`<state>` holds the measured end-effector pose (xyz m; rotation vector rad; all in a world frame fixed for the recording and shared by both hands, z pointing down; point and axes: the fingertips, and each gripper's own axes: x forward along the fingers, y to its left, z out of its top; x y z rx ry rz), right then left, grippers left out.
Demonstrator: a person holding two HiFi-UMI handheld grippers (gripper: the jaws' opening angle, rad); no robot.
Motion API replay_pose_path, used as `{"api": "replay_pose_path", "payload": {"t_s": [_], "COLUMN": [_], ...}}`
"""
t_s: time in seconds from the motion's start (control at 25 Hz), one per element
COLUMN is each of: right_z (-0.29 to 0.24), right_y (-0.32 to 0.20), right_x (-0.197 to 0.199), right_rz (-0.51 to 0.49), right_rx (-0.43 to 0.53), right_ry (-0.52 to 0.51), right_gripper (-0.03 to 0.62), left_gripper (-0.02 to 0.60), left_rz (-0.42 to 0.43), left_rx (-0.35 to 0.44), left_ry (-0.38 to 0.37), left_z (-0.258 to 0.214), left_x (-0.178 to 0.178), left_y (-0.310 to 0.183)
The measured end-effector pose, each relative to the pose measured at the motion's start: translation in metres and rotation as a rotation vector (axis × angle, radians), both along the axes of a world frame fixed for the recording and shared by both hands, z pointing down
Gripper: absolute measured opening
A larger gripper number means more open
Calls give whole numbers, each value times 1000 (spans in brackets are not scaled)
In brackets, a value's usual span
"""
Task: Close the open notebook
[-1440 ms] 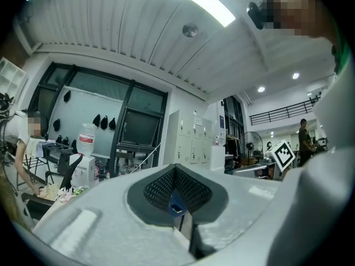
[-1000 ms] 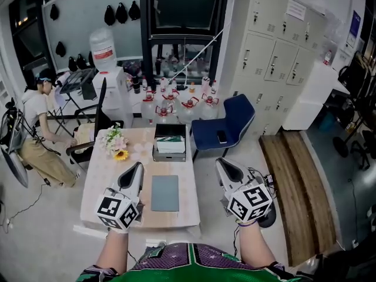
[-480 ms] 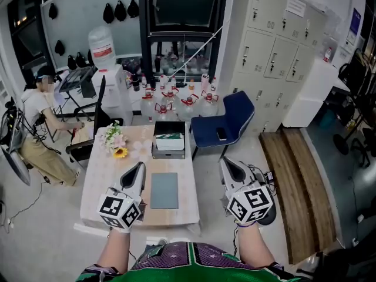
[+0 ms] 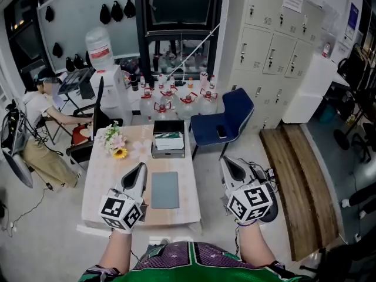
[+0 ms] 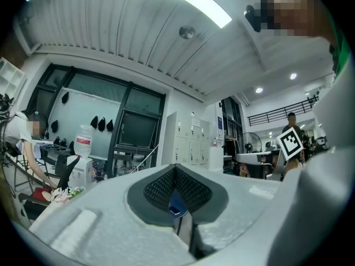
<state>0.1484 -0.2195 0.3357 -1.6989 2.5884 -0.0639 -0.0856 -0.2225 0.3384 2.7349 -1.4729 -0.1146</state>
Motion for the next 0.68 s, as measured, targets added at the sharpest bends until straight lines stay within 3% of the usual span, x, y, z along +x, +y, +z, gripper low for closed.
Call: {"api": "replay_pose_path", "payload": {"t_s": [0.68], "right_z": [-1], "right_y": [-2], "right_x": [-8], "right_rz": [-19], "right_rx": [1], "right_ry": [22], "right_gripper": [3], "left_gripper": [15], "left_rz": [9], "left_rx": [-12], "left_ry": [25], "left_z": [3], "left_x": [-2], "left_y": [-3]}}
